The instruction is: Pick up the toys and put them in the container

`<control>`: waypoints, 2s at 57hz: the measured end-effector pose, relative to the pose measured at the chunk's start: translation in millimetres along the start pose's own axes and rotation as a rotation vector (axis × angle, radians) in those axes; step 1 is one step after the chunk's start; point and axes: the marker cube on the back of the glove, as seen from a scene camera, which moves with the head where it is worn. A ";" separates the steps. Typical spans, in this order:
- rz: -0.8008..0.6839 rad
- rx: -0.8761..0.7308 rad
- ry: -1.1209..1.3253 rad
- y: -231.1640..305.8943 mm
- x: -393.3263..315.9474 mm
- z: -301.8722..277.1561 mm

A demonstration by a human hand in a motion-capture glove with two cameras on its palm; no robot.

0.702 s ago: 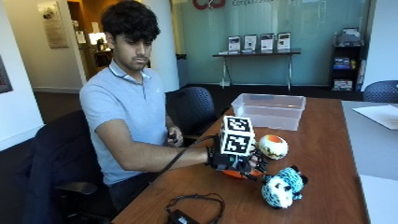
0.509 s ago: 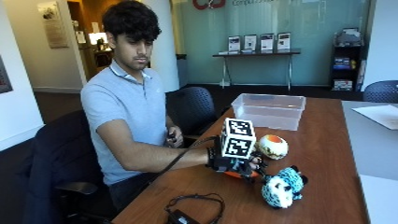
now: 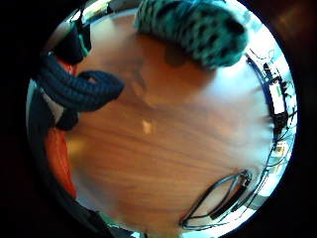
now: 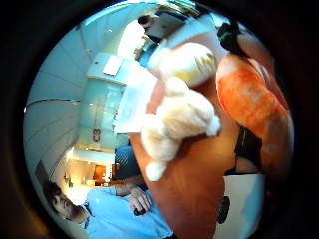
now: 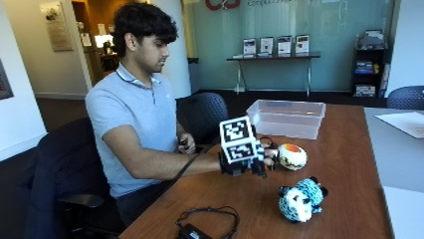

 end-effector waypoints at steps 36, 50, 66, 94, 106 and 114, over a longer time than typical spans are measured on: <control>-0.452 -0.351 0.050 -141.0 -388.0 23.5; -0.377 -0.352 0.181 -138.4 -349.7 29.7; -0.099 -0.468 0.321 -61.9 -178.7 4.0; 0.004 -0.353 0.448 2.5 -113.9 99.8; -0.114 -0.161 0.426 6.1 -117.4 84.8; -0.094 -0.156 0.224 14.5 -128.4 31.3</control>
